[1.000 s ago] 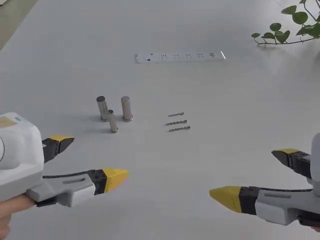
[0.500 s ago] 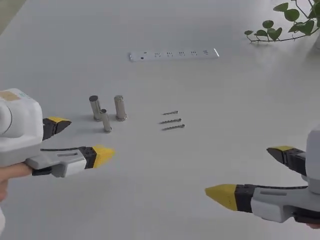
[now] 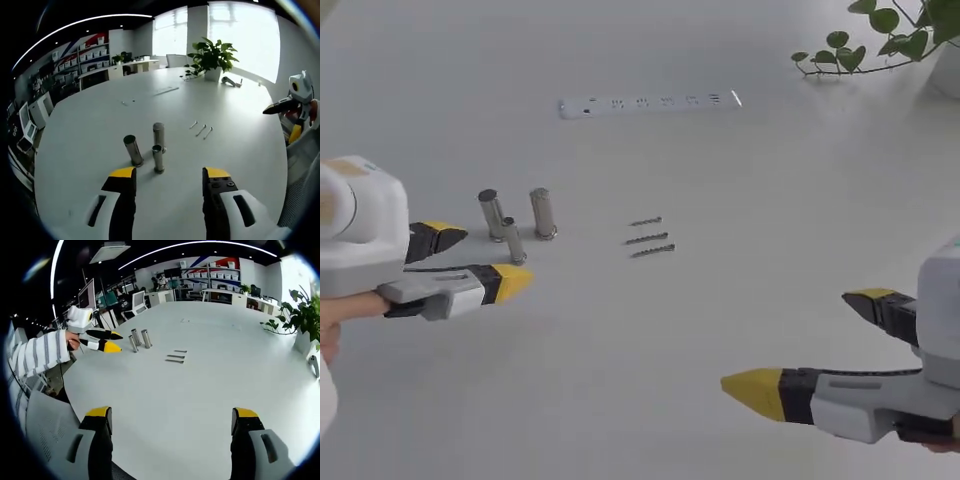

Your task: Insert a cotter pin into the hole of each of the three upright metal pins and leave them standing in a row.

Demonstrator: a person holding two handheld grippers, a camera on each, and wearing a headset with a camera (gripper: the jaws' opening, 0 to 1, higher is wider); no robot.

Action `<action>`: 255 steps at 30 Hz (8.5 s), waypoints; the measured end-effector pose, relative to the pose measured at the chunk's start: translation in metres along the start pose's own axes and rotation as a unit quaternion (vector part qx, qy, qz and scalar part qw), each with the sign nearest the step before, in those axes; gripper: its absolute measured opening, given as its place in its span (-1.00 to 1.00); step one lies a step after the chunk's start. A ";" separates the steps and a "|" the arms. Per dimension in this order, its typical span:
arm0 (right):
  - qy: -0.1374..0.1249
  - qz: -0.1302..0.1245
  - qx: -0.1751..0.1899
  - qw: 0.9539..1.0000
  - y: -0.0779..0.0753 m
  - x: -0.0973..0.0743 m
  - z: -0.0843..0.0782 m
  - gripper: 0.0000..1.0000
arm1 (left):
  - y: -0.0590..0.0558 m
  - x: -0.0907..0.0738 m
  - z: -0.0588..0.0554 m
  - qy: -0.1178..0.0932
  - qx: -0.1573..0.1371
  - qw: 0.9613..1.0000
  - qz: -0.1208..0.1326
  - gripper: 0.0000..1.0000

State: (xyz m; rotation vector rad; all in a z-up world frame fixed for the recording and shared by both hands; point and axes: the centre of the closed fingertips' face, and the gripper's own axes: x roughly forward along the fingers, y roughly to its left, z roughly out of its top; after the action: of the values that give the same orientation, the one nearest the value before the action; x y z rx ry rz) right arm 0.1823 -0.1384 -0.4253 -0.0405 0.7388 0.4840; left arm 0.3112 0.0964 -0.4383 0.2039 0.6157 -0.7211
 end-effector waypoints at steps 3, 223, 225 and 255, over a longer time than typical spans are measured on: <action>0.000 -0.001 0.002 1.000 -0.001 0.000 -0.001 0.97 | 0.002 0.004 -0.001 0.004 -0.004 1.000 0.007 -0.18; 0.033 0.059 -0.184 0.981 0.004 0.013 0.056 0.87 | -0.118 -0.073 -0.049 -0.050 -0.051 0.997 -0.010 0.98; 0.032 0.058 -0.198 0.978 0.001 0.016 0.068 0.86 | -0.118 -0.074 -0.048 -0.051 -0.053 0.997 -0.009 0.98; 0.129 0.099 -0.405 0.900 -0.010 0.100 0.117 0.15 | -0.136 -0.068 -0.052 -0.060 -0.080 0.995 -0.023 0.85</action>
State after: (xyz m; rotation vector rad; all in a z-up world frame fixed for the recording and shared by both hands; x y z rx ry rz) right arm 0.3251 -0.0828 -0.4052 -0.8317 0.7584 0.9731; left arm 0.1567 0.0535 -0.4356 -0.0014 0.5617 -0.7204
